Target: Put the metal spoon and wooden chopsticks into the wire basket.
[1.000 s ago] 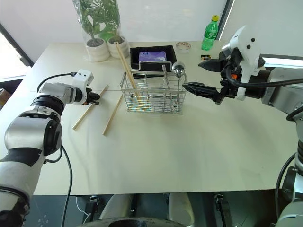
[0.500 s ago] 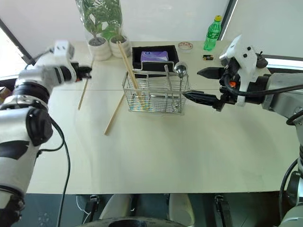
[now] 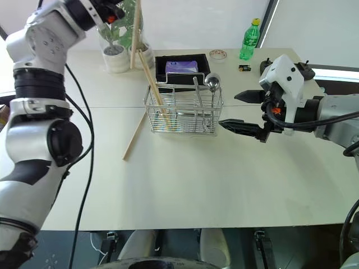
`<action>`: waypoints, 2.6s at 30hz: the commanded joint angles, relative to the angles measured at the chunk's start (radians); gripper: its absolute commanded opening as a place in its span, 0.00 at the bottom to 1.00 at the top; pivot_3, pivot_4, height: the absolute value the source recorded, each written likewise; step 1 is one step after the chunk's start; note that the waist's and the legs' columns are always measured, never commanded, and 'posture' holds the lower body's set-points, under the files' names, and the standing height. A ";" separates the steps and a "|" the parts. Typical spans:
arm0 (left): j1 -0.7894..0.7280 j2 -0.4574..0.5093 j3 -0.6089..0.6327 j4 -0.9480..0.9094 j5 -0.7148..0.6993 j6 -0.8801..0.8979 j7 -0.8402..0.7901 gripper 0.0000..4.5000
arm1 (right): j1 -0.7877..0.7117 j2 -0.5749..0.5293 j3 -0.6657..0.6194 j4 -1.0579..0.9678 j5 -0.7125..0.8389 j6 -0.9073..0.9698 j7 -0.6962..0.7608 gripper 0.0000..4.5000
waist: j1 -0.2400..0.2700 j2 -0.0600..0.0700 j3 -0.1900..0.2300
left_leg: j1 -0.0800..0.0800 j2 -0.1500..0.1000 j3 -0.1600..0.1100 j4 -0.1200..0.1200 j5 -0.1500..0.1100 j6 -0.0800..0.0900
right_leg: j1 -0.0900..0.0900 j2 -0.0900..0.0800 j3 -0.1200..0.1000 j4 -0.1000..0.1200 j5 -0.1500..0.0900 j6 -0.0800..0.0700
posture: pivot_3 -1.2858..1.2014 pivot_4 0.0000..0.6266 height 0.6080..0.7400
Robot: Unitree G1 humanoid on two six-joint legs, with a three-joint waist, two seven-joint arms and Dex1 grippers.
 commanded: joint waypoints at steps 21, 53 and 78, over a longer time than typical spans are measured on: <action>0.220 -0.125 0.013 -0.183 -0.132 0.018 0.158 0.84 | -0.017 0.001 -0.084 -0.009 0.082 0.020 -0.114 0.99 | 0.003 0.000 0.000 | 0.000 0.000 0.000 0.000 0.000 0.000 | 0.001 0.000 0.000 -0.001 0.000 0.000 | 0.52 0.24 0.80; 0.083 0.165 -0.392 0.363 0.248 0.411 0.126 0.99 | 0.070 -0.005 -0.094 -0.037 0.044 -0.020 -0.068 0.99 | 0.003 -0.001 0.000 | -0.002 0.000 -0.001 0.000 0.000 0.000 | 0.000 0.001 0.000 -0.001 0.000 0.000 | 0.52 0.24 0.80; 0.105 -0.025 -0.334 0.606 0.382 0.269 0.209 0.13 | 0.113 0.007 -0.158 -0.090 0.134 0.013 -0.172 0.99 | 0.010 0.000 -0.001 | 0.001 -0.001 -0.001 0.000 0.000 0.000 | 0.002 0.000 0.000 0.000 0.000 0.000 | 0.52 0.24 0.80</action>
